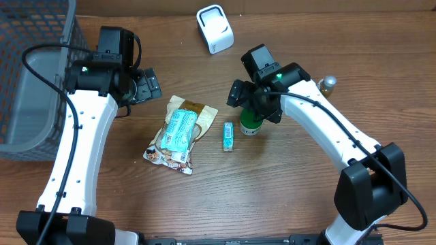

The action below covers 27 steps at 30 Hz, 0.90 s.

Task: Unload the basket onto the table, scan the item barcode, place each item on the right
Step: 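Move the right gripper left over the green-capped jar and descend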

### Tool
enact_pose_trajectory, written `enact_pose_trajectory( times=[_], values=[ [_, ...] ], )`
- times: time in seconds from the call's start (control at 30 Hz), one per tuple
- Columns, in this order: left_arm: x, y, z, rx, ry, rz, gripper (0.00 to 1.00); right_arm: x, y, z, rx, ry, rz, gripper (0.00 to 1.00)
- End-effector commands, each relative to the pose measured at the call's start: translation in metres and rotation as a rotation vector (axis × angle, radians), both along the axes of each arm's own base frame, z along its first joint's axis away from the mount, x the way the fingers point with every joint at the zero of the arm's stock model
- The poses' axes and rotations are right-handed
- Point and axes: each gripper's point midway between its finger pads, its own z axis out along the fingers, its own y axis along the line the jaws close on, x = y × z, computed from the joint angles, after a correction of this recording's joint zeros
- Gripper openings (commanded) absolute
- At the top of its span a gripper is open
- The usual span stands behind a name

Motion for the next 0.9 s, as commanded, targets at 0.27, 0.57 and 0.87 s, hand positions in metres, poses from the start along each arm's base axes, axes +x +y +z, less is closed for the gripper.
enact_pose_trajectory(
  times=[0.27,0.57,0.87],
  values=[
    [0.003,0.000,0.006,0.003,-0.017,-0.016,1.00,-0.010,0.000,-0.028,-0.018,0.018,0.008,1.00],
    [0.003,0.000,0.006,0.003,-0.017,-0.016,1.00,-0.013,-0.004,-0.034,-0.035,0.028,0.009,1.00],
    [0.003,0.000,0.006,0.003,-0.017,-0.016,1.00,-0.009,-0.019,-0.037,-0.119,0.002,-0.002,1.00]
  ],
)
